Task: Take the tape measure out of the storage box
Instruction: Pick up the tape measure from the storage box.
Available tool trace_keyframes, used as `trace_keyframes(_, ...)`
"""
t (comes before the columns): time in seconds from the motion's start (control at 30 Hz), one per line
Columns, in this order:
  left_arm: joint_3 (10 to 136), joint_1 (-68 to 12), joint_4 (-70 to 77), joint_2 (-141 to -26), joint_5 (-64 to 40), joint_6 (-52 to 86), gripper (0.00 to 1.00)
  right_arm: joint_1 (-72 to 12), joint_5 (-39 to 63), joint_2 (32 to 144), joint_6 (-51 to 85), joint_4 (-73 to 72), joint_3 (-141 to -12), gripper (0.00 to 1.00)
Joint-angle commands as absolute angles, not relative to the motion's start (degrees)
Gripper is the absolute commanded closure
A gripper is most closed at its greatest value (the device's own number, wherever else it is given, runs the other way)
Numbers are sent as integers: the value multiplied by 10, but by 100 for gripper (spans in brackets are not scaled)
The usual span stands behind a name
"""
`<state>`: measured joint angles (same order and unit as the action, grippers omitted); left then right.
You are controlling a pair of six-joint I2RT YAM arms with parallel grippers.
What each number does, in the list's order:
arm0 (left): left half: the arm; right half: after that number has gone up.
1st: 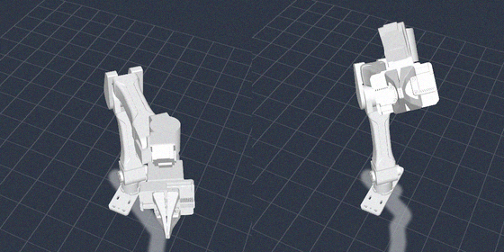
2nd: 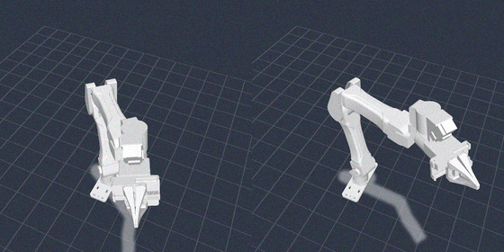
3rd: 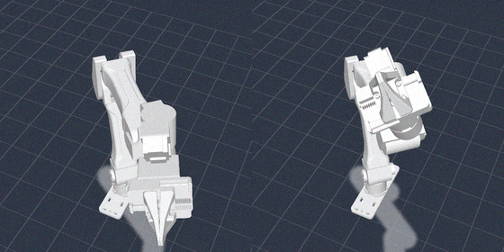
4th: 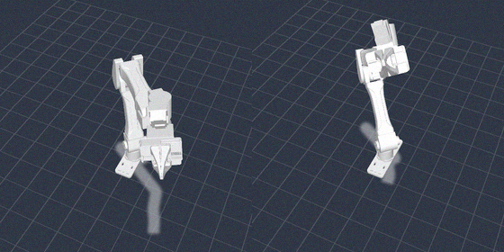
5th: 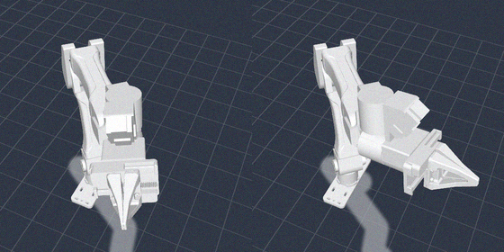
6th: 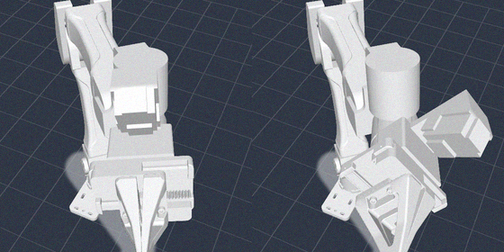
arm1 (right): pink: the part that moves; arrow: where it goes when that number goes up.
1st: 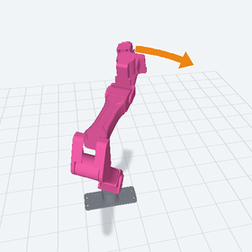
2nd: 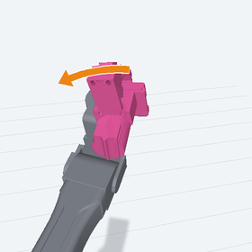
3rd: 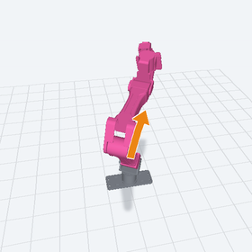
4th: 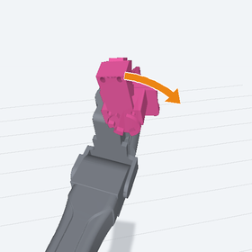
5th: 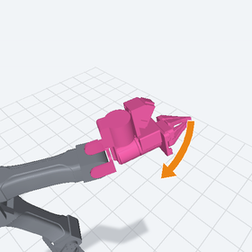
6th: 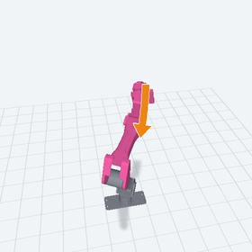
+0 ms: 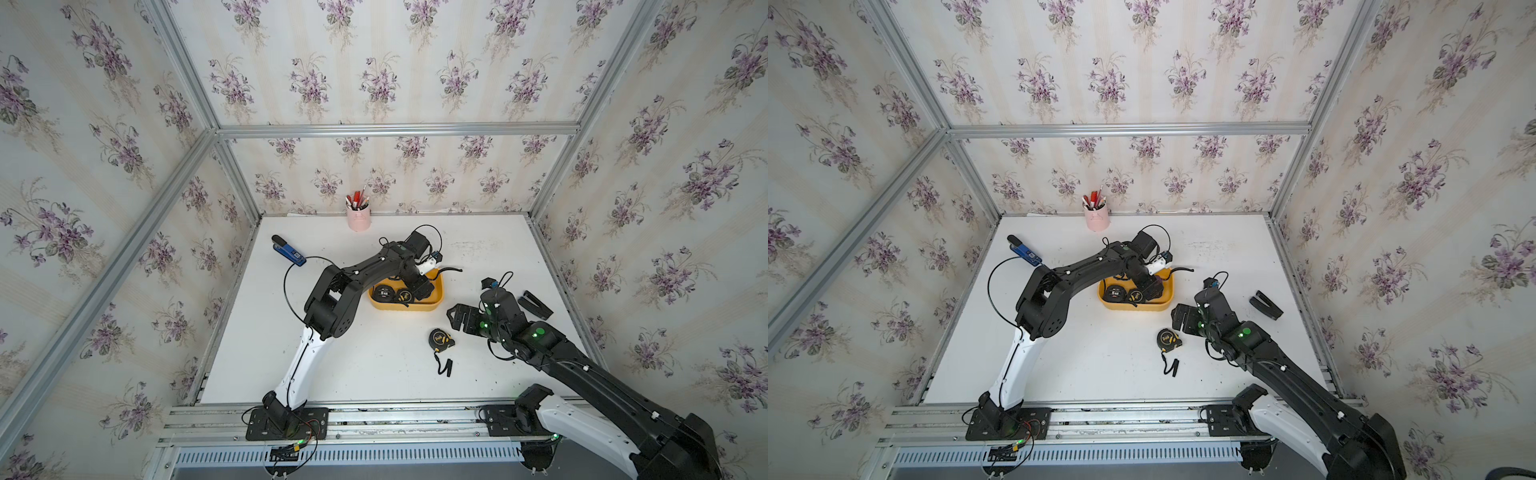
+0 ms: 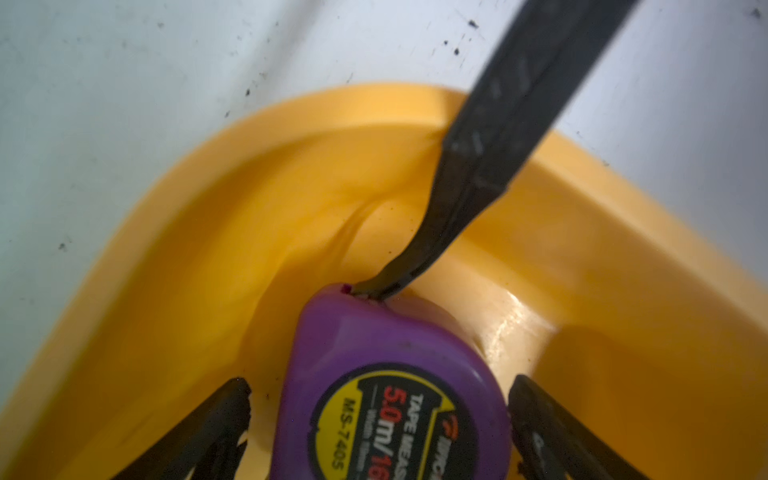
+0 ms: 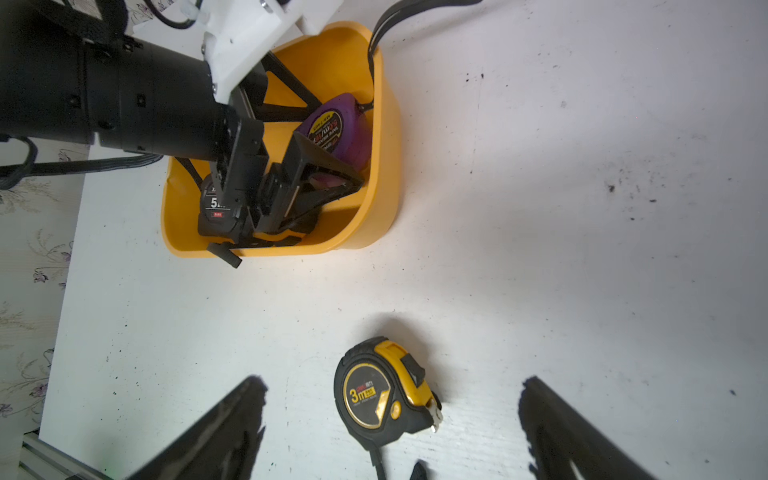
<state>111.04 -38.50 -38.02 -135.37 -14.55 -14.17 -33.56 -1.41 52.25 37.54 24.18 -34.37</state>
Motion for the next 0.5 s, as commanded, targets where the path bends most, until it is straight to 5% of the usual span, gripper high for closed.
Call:
trace_keyframes(0.0,1116,-384,-376,-1361,-143,-160,1,-335,-14,527,372,228,-350,2)
trace_keyframes(0.13,1115,-384,-375,-1362,-141,-159,8,-334,-13,530,374,225,-349,3)
trace_keyframes(0.27,1111,-384,-372,-1355,-128,-145,49,-335,-8,531,376,220,-345,3)
trace_keyframes(0.47,1088,-383,-372,-1311,-126,-112,70,-335,-4,540,373,211,-343,3)
